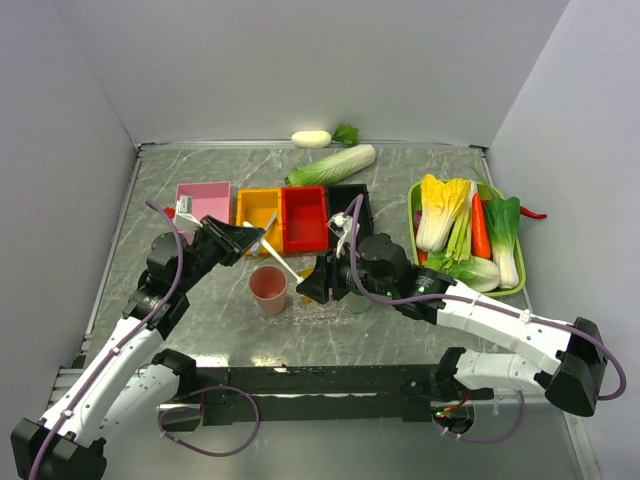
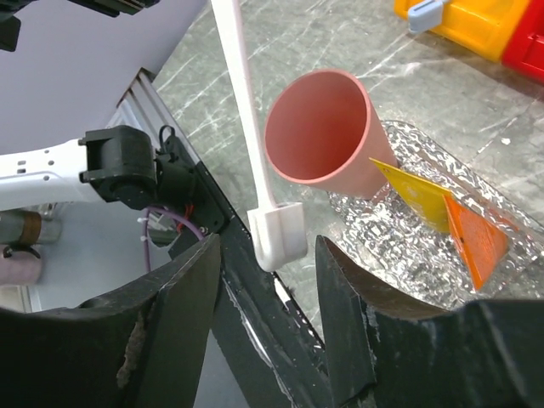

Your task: Prepare toiletry sets of a toothbrush and toothpaste on the tray

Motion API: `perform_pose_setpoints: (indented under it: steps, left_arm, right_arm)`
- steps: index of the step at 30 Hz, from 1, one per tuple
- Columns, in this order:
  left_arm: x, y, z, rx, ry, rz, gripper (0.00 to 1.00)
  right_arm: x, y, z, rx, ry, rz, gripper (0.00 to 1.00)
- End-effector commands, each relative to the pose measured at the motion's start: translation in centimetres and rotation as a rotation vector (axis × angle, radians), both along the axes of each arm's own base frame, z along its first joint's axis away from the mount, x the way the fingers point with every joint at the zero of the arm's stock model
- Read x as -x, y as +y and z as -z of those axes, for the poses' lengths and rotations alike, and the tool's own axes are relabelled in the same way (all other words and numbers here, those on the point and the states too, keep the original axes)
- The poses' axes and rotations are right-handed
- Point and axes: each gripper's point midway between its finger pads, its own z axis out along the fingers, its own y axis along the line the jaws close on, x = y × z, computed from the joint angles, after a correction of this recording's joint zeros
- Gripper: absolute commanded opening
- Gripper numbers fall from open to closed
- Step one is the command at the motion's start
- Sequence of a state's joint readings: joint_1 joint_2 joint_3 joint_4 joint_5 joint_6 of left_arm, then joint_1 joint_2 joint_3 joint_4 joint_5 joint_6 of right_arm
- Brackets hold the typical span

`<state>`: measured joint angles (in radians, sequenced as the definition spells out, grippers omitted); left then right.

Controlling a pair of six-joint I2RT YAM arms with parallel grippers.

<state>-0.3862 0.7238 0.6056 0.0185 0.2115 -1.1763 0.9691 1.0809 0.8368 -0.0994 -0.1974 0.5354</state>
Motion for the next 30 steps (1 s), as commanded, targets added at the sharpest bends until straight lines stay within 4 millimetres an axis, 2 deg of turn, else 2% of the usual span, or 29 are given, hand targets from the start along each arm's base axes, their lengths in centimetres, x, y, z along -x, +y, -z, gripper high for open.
perform_pose_setpoints:
  steps: [1,11,17,18,21,22,24,25,30]
  left_arm:
    - [0.2,0.0,-2.6,0.047,-0.051,0.002,0.01]
    - [0.2,0.2,-2.6,0.033,-0.050,-0.005,0.01]
    - [-0.1,0.2,-2.6,0.003,-0.054,-0.011,0.01]
    - [-0.1,0.2,-2.0,-0.011,-0.027,-0.010,0.01]
    - [-0.1,0.3,-2.0,-0.014,-0.027,-0.010,0.01]
    - [-0.1,0.3,-2.0,-0.013,-0.029,-0.010,0.01]
    - [-0.1,0.2,-2.0,-0.012,-0.028,-0.010,0.01]
    - [-0.1,0.2,-2.1,-0.013,-0.030,-0.008,0.01]
    - [-0.2,0.3,-2.4,-0.022,-0.032,-0.015,0.01]
  right_arm:
    - [-0.2,1.2,-2.7,-0.086,-0.032,-0.014,0.55]
    - [-0.3,1.5,-2.1,-0.063,-0.027,-0.006,0.51]
    - [-0.2,1.4,-2.0,0.050,-0.141,0.019,0.53]
    - [-0.8,1.2,-1.6,0.086,-0.161,0.054,0.54]
    - [-1.1,1.0,-1.4,0.171,-0.211,0.085,0.55]
    - [-1.2,1.1,-1.8,0.181,-0.225,0.091,0.55]
    - [-1.1,1.0,-1.0,0.245,-0.239,0.091,0.55]
    - [-1.5,0.8,-1.3,0.263,-0.257,0.120,0.55]
    - [-1.4,0.8,-0.5,0.353,-0.290,0.122,0.51]
